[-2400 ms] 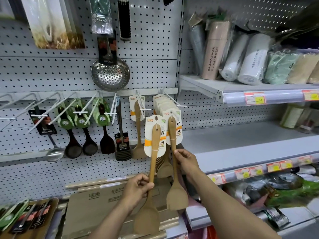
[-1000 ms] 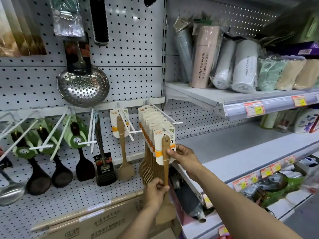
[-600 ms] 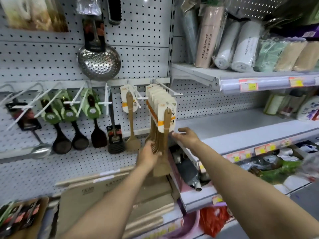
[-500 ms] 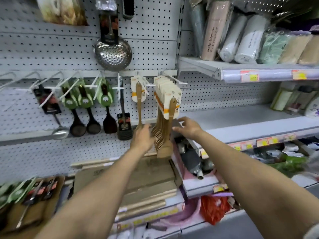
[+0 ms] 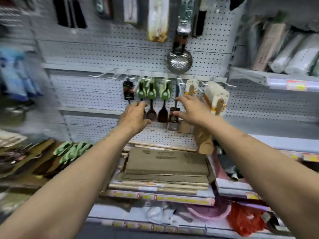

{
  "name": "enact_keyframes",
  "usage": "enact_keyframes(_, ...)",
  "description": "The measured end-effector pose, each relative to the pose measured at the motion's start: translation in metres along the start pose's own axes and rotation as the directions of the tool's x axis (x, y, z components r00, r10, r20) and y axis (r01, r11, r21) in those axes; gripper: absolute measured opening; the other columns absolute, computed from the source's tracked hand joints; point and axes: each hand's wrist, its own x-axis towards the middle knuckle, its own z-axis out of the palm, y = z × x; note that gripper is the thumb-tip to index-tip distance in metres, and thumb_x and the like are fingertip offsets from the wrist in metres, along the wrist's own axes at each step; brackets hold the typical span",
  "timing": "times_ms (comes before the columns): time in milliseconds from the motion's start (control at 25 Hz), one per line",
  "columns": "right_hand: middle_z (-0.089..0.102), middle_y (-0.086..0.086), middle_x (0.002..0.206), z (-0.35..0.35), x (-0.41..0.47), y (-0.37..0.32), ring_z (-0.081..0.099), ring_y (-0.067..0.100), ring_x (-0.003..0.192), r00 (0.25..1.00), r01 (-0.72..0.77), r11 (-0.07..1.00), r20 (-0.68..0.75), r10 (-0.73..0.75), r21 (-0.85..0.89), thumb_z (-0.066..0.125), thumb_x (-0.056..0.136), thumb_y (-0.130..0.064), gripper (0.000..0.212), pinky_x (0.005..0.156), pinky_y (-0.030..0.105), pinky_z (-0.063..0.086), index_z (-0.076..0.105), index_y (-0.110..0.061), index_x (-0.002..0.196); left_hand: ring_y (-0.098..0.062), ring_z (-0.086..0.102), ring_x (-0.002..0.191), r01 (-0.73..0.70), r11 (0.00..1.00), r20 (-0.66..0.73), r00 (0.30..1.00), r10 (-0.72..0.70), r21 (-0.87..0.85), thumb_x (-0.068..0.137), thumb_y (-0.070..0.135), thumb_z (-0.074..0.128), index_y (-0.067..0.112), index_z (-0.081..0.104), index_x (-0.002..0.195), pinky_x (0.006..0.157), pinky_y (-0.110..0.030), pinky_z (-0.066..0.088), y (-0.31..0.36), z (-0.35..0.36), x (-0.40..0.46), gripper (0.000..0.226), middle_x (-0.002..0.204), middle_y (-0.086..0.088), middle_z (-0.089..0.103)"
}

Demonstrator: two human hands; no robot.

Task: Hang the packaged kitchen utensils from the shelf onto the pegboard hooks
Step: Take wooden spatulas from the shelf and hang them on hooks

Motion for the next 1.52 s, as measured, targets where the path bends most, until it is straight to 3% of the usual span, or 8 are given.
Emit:
enact_keyframes(200,0.046,0.007,0.146,0.025,0.023,-0.140,0.040,0.030,0.136,0.980,0.201,0.977,-0.014,-0.201,0.073,0.060,0.093,-0.049,0.060,0.108,0.045,0.040,0.040,-0.028,0.146,-0.029,0.046,0.125,0.084,0.993,-0.109,0.991,-0.075,0.078,0.088,0.040,0.066,0.024,0.040,0.137,0.093,-0.044,0.047,-0.115,-0.067,-0.044,0.058,0.137,-0.006,0.046)
enact_keyframes(400,0.045,0.006,0.147,0.051,0.069,-0.296,0.040,0.029,0.135,0.947,0.321,0.942,-0.019,-0.321,0.100,0.059,0.094,-0.047,0.058,0.107,0.043,0.040,0.040,-0.029,0.146,-0.031,0.050,0.120,0.173,0.982,-0.136,0.977,-0.161,0.081,0.085,0.038,0.069,0.029,0.045,0.133,0.096,-0.047,0.046,-0.256,-0.131,-0.068,0.055,0.131,-0.007,0.050)
enact_keyframes(800,0.042,0.007,0.150,0.103,0.166,-0.602,0.036,0.028,0.140,0.914,0.394,0.885,-0.004,-0.406,0.247,0.061,0.094,-0.045,0.058,0.111,0.041,0.035,0.041,-0.028,0.146,-0.031,0.054,0.113,0.280,0.943,-0.172,0.953,-0.250,0.179,0.083,0.039,0.070,0.028,0.049,0.131,0.090,-0.042,0.049,-0.535,-0.265,-0.098,0.053,0.123,-0.008,0.054)
enact_keyframes(1120,0.045,0.011,0.145,0.222,0.272,-0.745,0.041,0.030,0.135,0.879,0.401,0.854,0.125,-0.461,0.332,0.064,0.094,-0.039,0.053,0.108,0.037,0.035,0.046,-0.021,0.141,-0.028,0.058,0.111,0.394,0.911,-0.128,0.916,-0.379,0.118,0.080,0.039,0.071,0.028,0.049,0.127,0.092,-0.045,0.051,-0.734,-0.255,-0.077,0.053,0.121,-0.006,0.059)
enact_keyframes(1360,0.054,0.012,0.139,0.362,0.403,-0.837,0.049,0.031,0.130,0.856,0.311,0.863,0.277,-0.436,0.397,0.062,0.093,-0.044,0.051,0.105,0.041,0.042,0.054,-0.016,0.134,-0.031,0.052,0.118,0.499,0.856,-0.020,0.865,-0.501,0.136,0.086,0.038,0.068,0.027,0.047,0.135,0.096,-0.041,0.046,-0.907,-0.224,-0.003,0.055,0.128,-0.009,0.054)
enact_keyframes(1520,0.060,0.011,0.133,0.456,0.476,-0.892,0.057,0.031,0.121,0.826,0.175,0.896,0.435,-0.359,0.408,0.063,0.093,-0.044,0.047,0.096,0.038,0.049,0.058,-0.016,0.131,-0.032,0.052,0.119,0.575,0.812,0.107,0.806,-0.583,0.100,0.086,0.033,0.069,0.025,0.048,0.135,0.097,-0.039,0.045,-1.021,-0.182,0.043,0.055,0.130,-0.010,0.057)
